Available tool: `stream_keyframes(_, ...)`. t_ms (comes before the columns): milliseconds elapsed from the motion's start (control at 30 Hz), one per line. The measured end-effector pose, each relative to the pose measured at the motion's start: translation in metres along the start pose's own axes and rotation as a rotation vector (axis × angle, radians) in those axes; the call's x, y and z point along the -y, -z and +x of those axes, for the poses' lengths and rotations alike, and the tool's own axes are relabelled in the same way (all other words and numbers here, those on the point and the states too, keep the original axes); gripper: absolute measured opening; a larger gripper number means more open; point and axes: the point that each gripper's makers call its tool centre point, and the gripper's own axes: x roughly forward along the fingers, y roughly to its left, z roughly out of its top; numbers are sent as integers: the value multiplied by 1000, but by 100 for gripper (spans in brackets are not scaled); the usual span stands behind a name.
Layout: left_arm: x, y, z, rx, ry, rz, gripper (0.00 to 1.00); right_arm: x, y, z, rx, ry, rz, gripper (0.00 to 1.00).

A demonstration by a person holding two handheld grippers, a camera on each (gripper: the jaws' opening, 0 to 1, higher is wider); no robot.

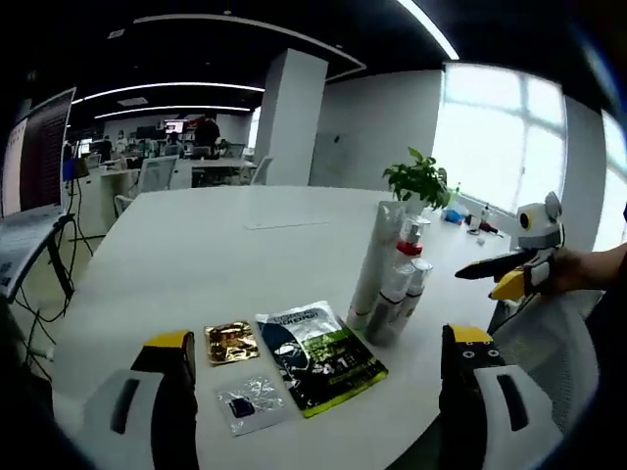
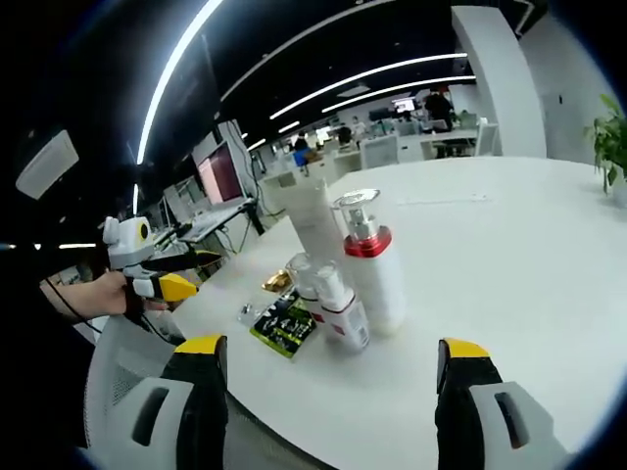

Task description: Arrange the skincare products in the storage area until every visible bottle or jar stands upright without overlapping.

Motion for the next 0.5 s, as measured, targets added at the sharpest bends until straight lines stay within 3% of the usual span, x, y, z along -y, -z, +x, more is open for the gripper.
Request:
stream_keyframes(267,-8,-2,-1,30,-14,-71,99,4,-1,1,7,9,14,95)
stream_keyframes(500,-5,0,3,18,-12,-41,98,3,1,2,-4,11,9,95)
